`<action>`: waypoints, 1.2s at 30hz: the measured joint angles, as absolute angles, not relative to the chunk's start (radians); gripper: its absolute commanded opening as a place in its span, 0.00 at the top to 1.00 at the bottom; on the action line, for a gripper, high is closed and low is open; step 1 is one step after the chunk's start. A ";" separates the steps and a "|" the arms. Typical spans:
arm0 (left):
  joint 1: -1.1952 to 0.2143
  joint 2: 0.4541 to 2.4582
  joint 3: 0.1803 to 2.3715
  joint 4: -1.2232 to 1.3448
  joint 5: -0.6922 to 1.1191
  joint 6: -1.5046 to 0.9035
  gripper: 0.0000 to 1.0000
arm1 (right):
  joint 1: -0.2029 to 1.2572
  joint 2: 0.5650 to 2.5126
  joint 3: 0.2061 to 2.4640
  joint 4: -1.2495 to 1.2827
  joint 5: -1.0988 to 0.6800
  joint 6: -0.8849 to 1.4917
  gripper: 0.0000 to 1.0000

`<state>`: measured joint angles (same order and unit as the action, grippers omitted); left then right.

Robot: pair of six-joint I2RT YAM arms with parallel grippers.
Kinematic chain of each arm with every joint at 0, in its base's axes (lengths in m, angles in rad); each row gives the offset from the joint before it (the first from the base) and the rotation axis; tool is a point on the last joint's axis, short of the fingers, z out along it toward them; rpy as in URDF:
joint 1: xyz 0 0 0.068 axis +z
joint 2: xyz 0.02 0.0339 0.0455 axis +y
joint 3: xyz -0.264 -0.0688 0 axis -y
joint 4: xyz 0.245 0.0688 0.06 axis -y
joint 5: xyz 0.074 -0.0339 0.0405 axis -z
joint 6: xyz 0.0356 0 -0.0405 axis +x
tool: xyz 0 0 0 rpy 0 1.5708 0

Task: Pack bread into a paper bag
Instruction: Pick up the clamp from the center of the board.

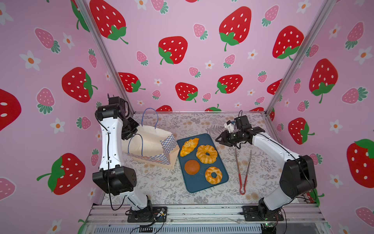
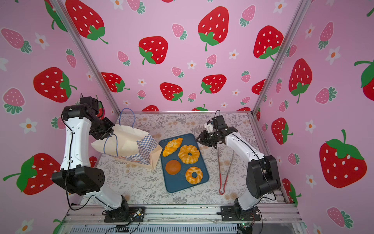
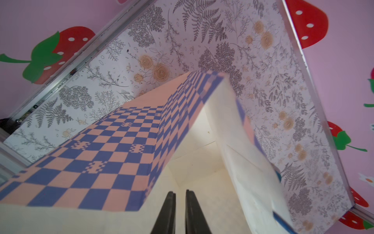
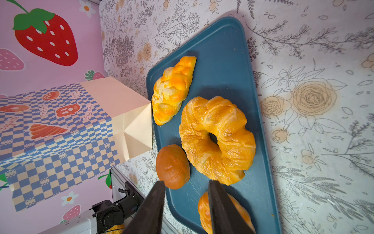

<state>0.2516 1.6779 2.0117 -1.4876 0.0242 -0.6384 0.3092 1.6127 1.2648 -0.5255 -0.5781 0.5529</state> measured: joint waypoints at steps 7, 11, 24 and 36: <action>0.252 1.631 1.987 -1.510 -0.019 -0.624 0.83 | 0.309 1.605 1.208 -0.506 -0.536 0.569 1.00; 0.252 1.611 1.974 -1.509 -0.017 -0.625 0.83 | 0.309 1.605 1.224 -0.572 -0.508 0.546 1.00; 0.252 1.677 1.949 -1.442 0.039 -0.626 0.86 | 0.369 1.421 1.077 -0.775 -0.366 0.527 0.50; 0.252 1.762 2.013 -1.411 0.091 -0.616 0.86 | 0.398 1.132 0.865 -0.989 -0.131 0.813 0.50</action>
<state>0.2516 1.7622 2.0132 -1.4109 0.0910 -0.6159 0.3985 1.1320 0.8646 -0.9894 -0.1314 0.8135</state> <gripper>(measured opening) 0.138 0.339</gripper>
